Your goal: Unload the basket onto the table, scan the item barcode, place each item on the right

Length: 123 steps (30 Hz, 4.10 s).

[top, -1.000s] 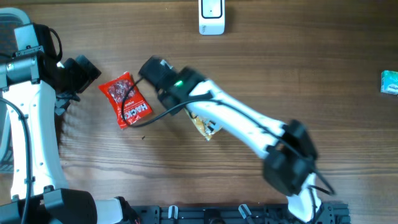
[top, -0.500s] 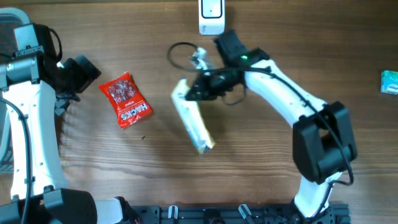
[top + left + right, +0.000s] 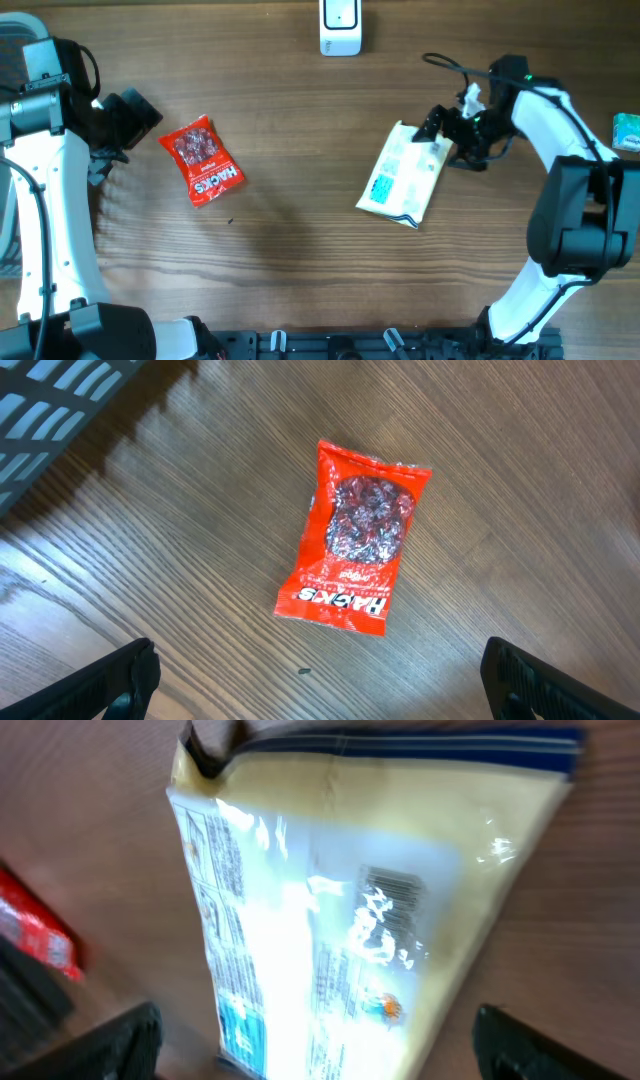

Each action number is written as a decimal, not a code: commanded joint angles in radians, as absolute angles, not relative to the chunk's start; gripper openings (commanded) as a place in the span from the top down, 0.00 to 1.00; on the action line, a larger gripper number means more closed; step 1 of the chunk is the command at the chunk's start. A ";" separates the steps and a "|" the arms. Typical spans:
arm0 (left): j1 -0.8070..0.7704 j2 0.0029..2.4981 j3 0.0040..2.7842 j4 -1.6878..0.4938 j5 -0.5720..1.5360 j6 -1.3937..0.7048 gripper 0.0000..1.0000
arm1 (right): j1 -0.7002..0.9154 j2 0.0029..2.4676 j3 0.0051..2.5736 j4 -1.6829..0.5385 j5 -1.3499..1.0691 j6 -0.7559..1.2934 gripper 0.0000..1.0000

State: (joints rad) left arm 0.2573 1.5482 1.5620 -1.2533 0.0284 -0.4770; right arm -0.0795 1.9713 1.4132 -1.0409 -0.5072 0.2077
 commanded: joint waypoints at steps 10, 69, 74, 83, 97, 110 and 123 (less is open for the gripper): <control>0.260 1.551 1.563 -1.252 0.036 -0.483 0.00 | 0.112 1.934 1.288 -0.940 -0.470 0.119 0.18; 0.260 1.551 1.563 -1.252 0.036 -0.483 0.00 | 0.202 1.952 1.652 -0.817 -0.608 0.338 0.96; 0.260 1.551 1.563 -1.252 0.036 -0.483 0.00 | 0.216 1.940 1.588 -1.000 -0.691 0.157 0.96; 0.260 1.551 1.563 -1.252 0.036 -0.483 0.00 | 0.297 1.940 0.958 -0.086 -0.936 0.642 0.96; 0.260 1.551 1.563 -1.252 0.036 -0.483 0.00 | 0.235 1.909 0.929 -0.048 -0.982 0.577 0.96; 0.260 1.551 1.563 -1.252 0.036 -0.483 0.00 | 0.087 1.757 0.869 -0.413 -0.894 0.422 0.96; 0.260 1.551 1.563 -1.252 0.036 -0.483 0.00 | 0.006 1.825 0.825 -0.530 -0.678 0.298 0.96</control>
